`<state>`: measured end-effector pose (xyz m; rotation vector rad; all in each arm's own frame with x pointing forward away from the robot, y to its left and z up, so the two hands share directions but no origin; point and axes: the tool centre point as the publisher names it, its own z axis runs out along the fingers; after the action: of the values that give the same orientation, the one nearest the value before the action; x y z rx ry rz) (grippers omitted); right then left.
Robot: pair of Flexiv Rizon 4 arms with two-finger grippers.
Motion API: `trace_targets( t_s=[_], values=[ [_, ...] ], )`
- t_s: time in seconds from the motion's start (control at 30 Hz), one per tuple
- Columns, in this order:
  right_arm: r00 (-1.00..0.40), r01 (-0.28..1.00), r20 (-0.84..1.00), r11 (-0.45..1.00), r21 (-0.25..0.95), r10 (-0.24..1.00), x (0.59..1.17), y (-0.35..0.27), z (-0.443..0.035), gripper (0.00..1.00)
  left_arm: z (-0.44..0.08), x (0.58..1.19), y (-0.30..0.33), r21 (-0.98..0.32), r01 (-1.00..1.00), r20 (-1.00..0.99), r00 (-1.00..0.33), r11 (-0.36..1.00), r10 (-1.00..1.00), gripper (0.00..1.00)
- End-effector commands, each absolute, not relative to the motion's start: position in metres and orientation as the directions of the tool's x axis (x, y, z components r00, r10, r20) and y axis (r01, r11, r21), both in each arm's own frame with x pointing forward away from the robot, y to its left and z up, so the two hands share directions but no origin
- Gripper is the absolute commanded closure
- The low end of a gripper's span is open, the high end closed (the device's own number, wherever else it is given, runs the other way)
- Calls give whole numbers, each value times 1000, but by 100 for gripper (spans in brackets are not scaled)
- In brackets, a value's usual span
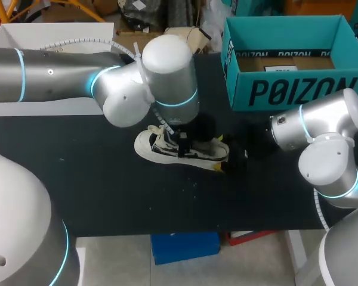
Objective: Take the shoe out of the shoebox, open the shoe tongue, remove and reinsert the insole, then place the shoe into the shoebox
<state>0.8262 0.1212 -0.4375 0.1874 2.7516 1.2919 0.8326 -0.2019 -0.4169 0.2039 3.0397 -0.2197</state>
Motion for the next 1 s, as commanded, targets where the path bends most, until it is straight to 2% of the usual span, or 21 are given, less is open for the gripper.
trace_targets(
  t_s=[0.03, 0.53, 1.0],
  values=[
    [-988, 72, -32, 635, 769, 151, 826, 125, -442, 100, -416, 837, -206, -161, 132, 34, -990, 978, 139, 100],
    [-988, 72, -32, 635, 769, 151, 826, 125, -442, 100, -407, 822, -212, -166, 122, 80, -987, 979, 137, 100],
    [-988, 72, -32, 635, 769, 151, 826, 125, -442, 100, -377, 815, -204, -164, 110, 57, -991, 980, 121, 100]
  ],
)
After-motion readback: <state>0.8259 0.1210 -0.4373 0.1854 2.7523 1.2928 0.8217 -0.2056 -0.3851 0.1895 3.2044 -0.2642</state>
